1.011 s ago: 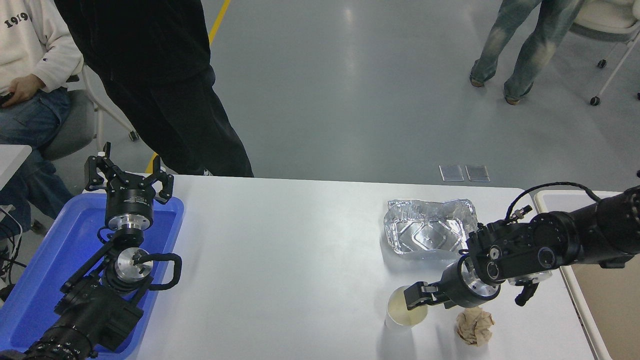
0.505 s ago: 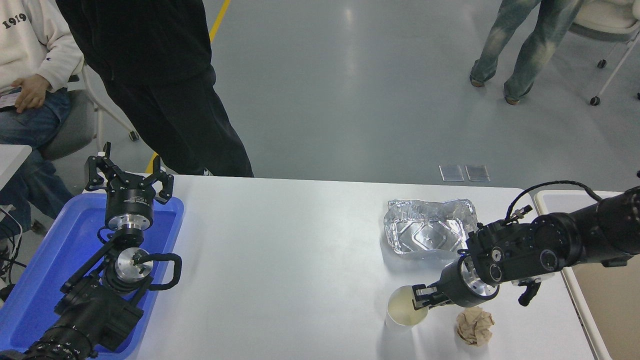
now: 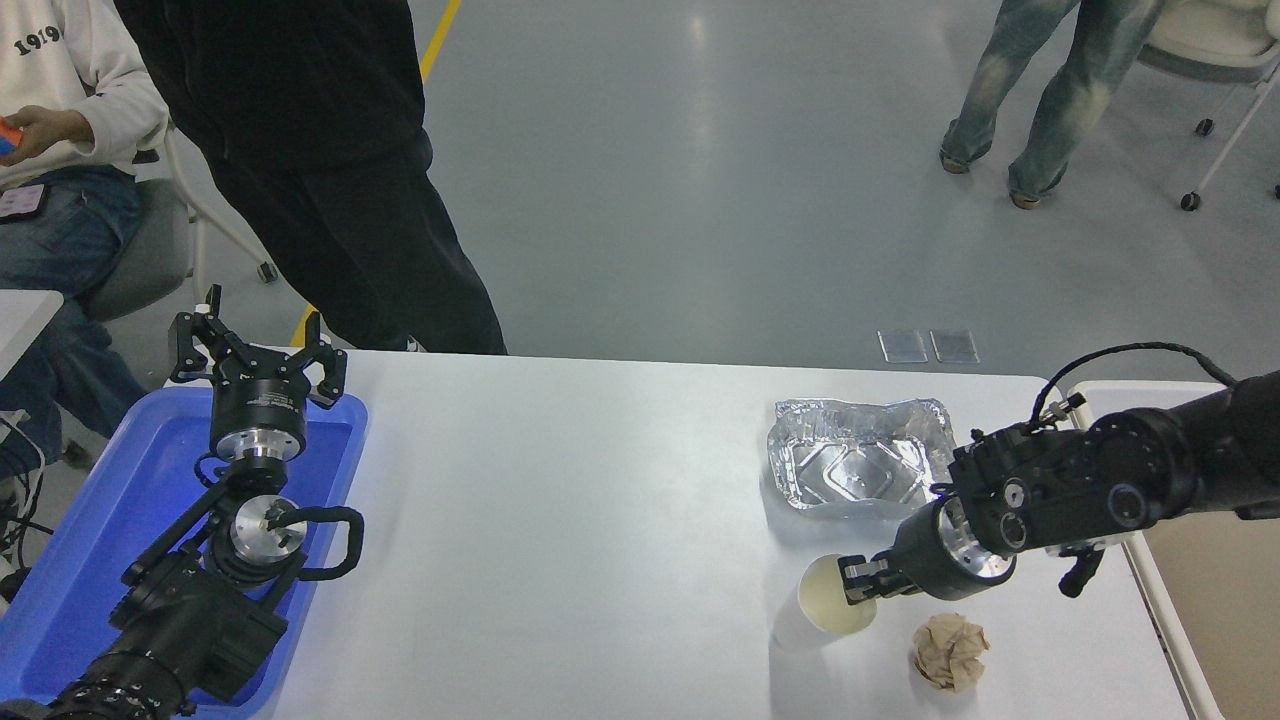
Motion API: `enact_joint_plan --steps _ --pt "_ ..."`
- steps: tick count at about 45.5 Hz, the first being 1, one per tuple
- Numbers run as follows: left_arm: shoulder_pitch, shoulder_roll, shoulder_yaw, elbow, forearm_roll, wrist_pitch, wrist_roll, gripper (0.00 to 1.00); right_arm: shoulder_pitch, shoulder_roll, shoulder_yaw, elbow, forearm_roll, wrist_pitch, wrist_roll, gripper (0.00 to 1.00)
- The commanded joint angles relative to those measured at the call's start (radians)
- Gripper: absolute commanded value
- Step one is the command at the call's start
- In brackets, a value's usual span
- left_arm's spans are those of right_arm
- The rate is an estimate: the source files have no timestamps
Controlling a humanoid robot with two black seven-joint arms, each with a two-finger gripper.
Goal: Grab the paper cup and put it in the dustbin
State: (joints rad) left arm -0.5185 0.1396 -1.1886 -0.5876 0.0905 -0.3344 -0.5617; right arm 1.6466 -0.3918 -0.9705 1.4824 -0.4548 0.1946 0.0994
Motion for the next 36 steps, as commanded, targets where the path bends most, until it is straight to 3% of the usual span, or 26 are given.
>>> enact_joint_plan --steps 1,18,36 --pt "0.0 0.0 0.0 0.0 0.0 0.0 0.0 0.99 0.223 -0.127 -0.002 0.108 0.002 0.135 -0.003 0.0" --pt "0.0 0.0 0.0 0.0 0.0 0.0 0.0 0.99 0.702 -0.248 -0.106 0.165 0.005 0.522 -0.01 0.0" --pt "0.0 0.0 0.001 0.0 0.0 0.0 0.0 0.99 0.967 -0.279 -0.223 0.168 0.008 0.591 -0.015 0.0"
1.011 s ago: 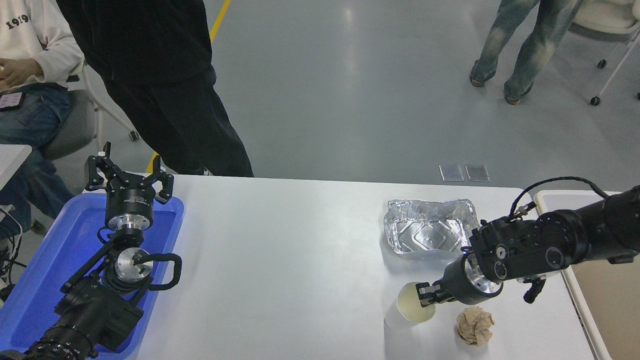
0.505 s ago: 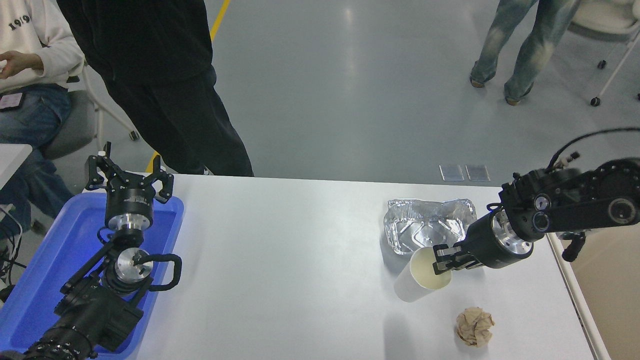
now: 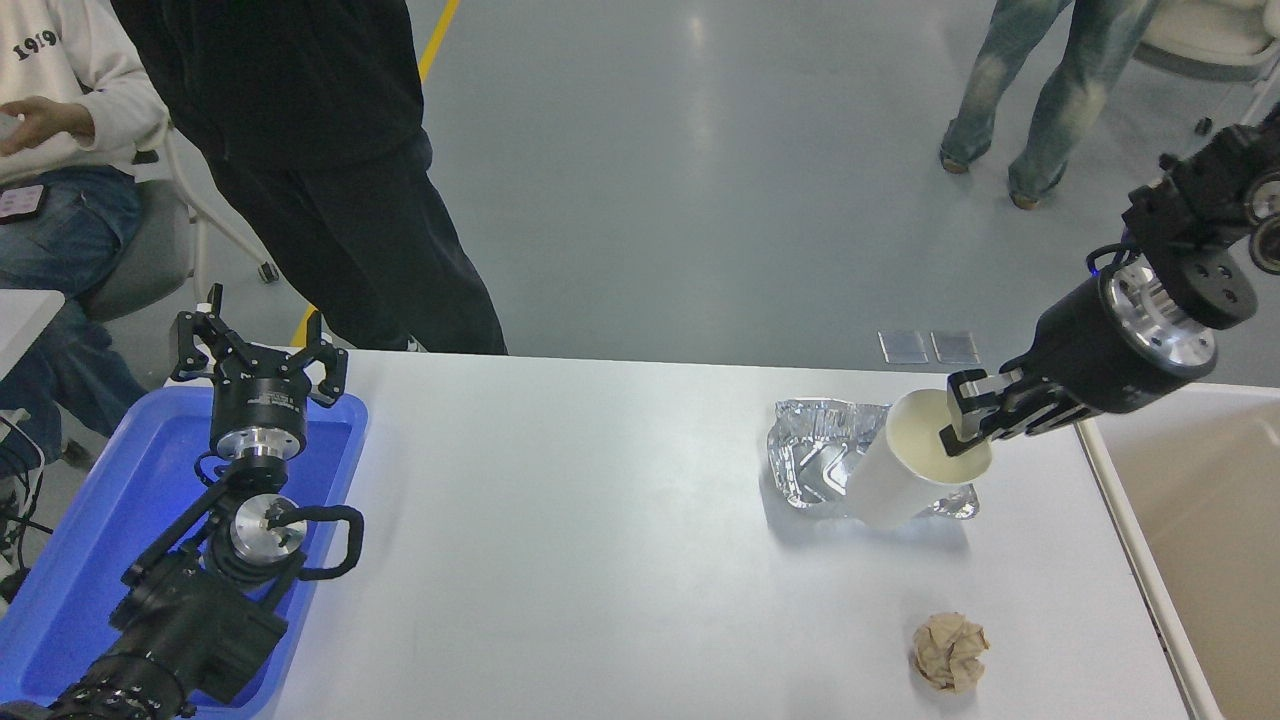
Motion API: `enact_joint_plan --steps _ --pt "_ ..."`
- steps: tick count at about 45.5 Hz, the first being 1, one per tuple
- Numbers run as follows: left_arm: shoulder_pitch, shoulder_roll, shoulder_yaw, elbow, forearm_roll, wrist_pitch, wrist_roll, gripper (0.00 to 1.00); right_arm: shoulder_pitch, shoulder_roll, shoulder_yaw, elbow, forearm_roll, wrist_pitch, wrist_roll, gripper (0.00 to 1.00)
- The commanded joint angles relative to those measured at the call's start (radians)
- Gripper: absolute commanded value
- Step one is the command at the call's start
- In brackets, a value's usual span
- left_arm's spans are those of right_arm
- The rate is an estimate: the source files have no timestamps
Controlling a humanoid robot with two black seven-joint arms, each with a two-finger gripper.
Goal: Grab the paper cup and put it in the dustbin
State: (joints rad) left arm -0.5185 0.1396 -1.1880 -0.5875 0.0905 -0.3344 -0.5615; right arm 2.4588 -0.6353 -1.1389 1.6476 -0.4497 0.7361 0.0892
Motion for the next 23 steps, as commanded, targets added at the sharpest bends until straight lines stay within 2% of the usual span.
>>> enact_joint_plan --steps 1,7,12,15,23 --pt "0.0 0.0 -0.001 0.0 0.0 0.0 0.0 0.99 0.166 -0.043 -0.056 0.0 0.005 0.049 -0.005 0.0" --pt "0.0 0.0 0.001 0.0 0.0 0.0 0.0 0.99 0.236 -0.092 -0.094 -0.017 0.025 0.049 -0.009 0.0" --pt "0.0 0.0 0.001 0.0 0.0 0.0 0.0 0.99 0.293 -0.136 -0.108 -0.023 0.098 0.049 -0.035 0.0" --pt "0.0 0.0 0.001 0.0 0.0 0.0 0.0 0.99 0.304 -0.171 -0.13 -0.055 0.149 0.013 -0.063 0.0" --pt "0.0 0.0 0.001 0.0 0.0 0.0 0.0 0.99 0.304 -0.288 -0.174 -0.106 0.183 -0.093 -0.074 0.0"
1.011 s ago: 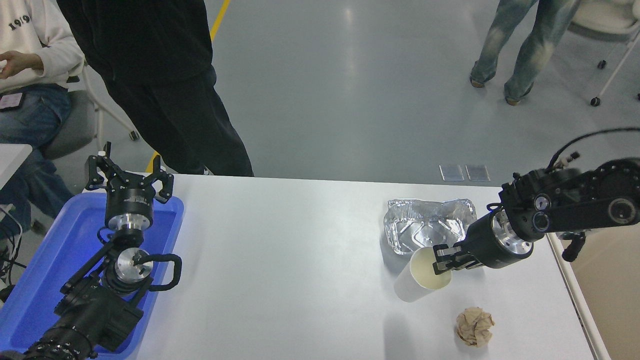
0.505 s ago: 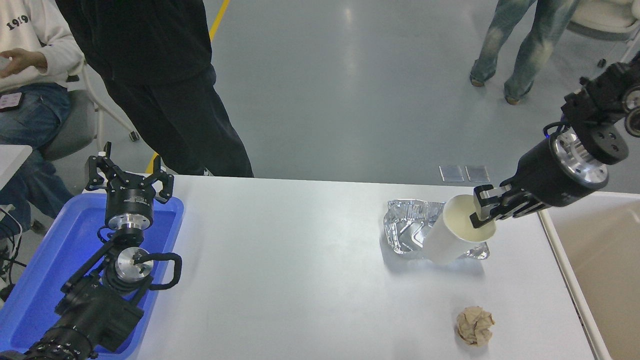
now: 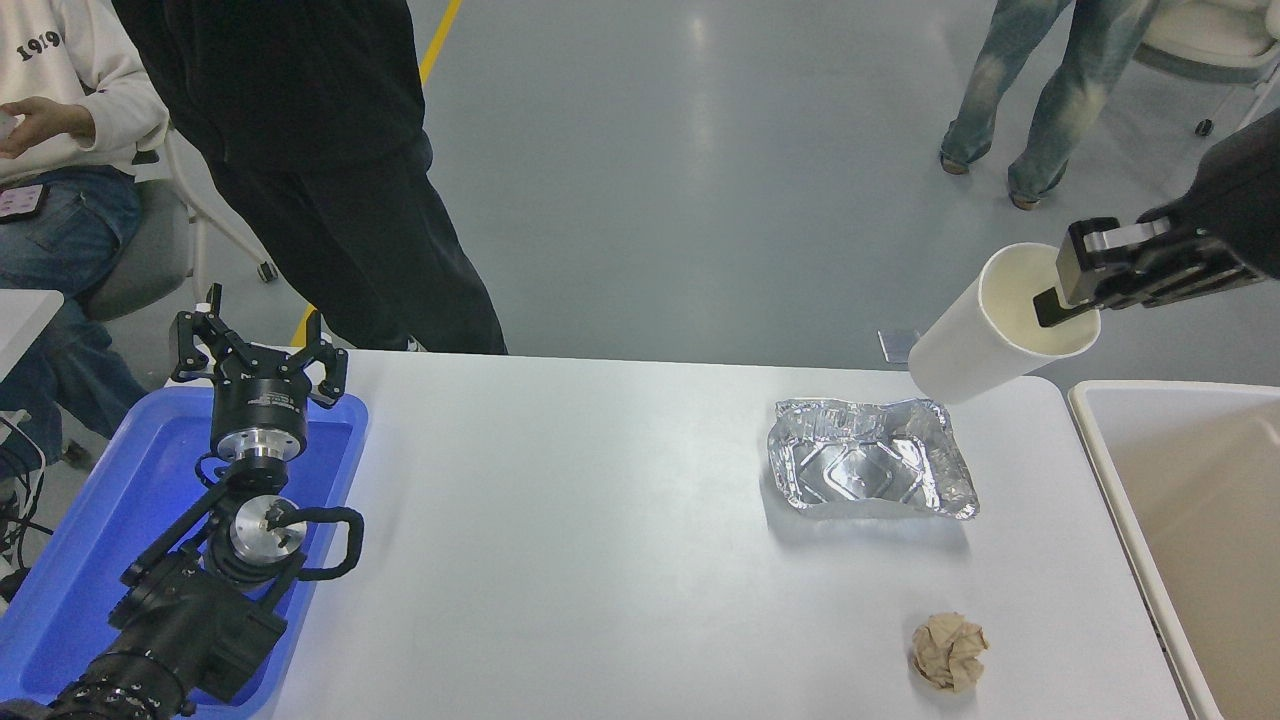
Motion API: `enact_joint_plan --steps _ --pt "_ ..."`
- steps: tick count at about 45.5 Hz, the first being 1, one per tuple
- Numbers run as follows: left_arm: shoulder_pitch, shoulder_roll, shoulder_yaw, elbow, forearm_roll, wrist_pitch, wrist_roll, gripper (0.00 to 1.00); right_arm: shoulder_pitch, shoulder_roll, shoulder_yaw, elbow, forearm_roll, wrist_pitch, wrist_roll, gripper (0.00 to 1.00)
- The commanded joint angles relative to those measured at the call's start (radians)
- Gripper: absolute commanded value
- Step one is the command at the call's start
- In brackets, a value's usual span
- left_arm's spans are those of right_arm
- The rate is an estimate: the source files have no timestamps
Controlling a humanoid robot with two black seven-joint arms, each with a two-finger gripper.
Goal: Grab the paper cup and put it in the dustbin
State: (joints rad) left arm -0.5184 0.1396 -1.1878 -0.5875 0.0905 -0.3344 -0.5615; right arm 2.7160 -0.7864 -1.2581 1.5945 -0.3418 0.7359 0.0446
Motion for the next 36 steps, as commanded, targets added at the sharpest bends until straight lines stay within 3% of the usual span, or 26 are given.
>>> enact_joint_plan --steps 1,10,15,26,36 --pt "0.0 0.0 0.0 0.0 0.0 0.0 0.0 0.99 0.047 -0.158 -0.056 -0.056 0.076 -0.108 -0.034 0.0" --pt "0.0 0.0 0.0 0.0 0.0 0.0 0.0 0.99 0.027 -0.368 -0.076 -0.087 0.086 -0.338 -0.106 0.0" --pt "0.0 0.0 0.0 0.0 0.0 0.0 0.0 0.99 -0.051 -0.485 -0.058 -0.106 0.179 -0.524 -0.147 0.0" --pt "0.0 0.0 0.0 0.0 0.0 0.0 0.0 0.99 -0.329 -0.596 0.051 -0.176 0.312 -0.934 -0.135 0.0" --pt "0.0 0.0 0.0 0.0 0.0 0.0 0.0 0.99 -0.565 -0.597 0.129 -0.278 0.536 -1.04 -0.088 0.0"
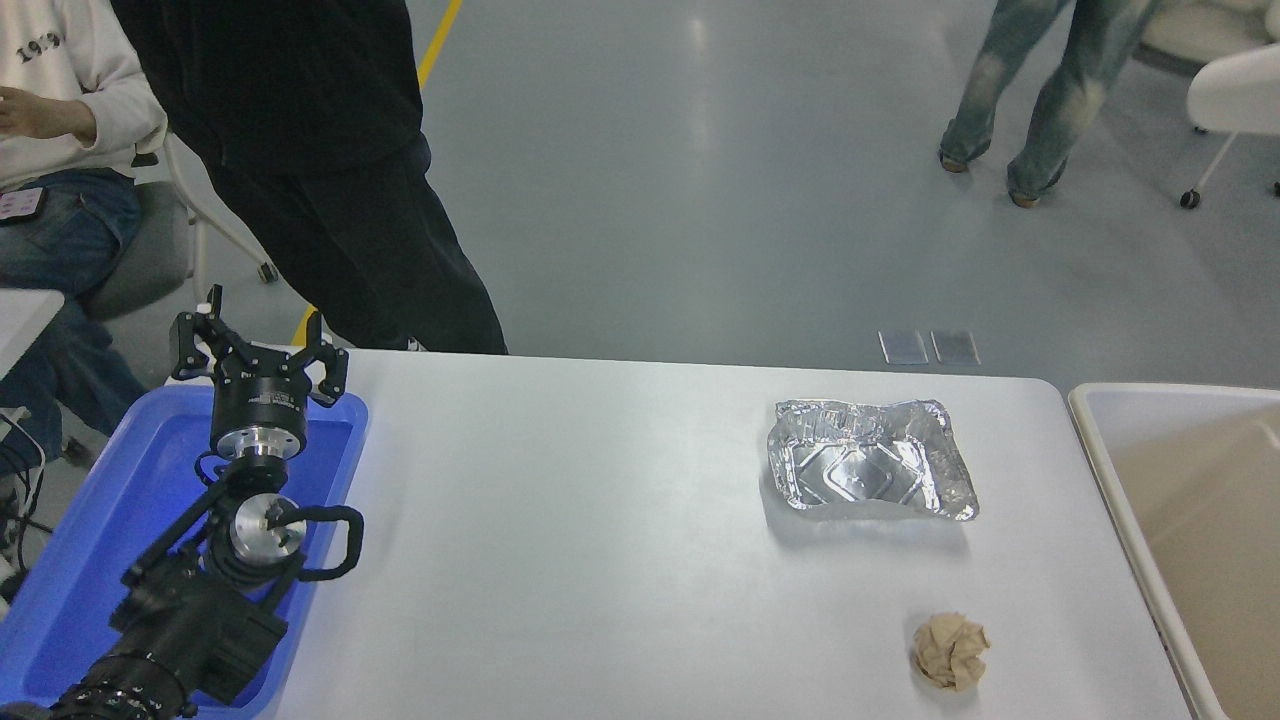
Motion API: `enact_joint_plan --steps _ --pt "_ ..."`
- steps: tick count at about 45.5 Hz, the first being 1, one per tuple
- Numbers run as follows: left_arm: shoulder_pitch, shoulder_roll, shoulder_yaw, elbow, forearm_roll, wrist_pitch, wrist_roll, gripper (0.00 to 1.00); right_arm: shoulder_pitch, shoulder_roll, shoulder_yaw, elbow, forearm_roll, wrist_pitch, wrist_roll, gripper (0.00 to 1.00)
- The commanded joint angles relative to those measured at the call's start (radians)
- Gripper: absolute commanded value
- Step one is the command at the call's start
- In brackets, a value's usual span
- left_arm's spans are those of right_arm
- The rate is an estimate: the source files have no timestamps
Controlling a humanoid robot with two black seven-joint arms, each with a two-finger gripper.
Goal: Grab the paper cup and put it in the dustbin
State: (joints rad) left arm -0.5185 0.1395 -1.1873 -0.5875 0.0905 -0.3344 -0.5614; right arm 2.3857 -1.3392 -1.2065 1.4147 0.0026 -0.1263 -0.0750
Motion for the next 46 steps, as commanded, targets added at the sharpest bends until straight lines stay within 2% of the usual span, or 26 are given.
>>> enact_joint_plan --steps 1,10,18,31,46 --pt "0.0 0.0 0.0 0.0 0.0 0.0 0.0 0.99 -0.258 -0.041 0.084 -0.112 0.207 -0.177 0.037 0.0" --pt "0.0 0.0 0.0 0.0 0.0 0.0 0.0 0.99 -0.459 0.003 0.154 -0.195 0.312 -0.17 0.095 0.0" --pt "0.0 0.0 0.0 0.0 0.0 0.0 -0.002 0.99 -0.808 0.166 0.312 -0.39 0.43 -0.168 0.149 0.0" --pt "0.0 0.0 0.0 0.0 0.0 0.0 0.0 0.99 -1.309 0.44 0.72 -0.784 0.451 -0.159 0.142 0.0" --pt "0.0 0.0 0.0 0.0 0.0 0.0 0.0 0.99 -1.617 0.725 0.936 -1.194 0.399 -0.04 0.138 0.0"
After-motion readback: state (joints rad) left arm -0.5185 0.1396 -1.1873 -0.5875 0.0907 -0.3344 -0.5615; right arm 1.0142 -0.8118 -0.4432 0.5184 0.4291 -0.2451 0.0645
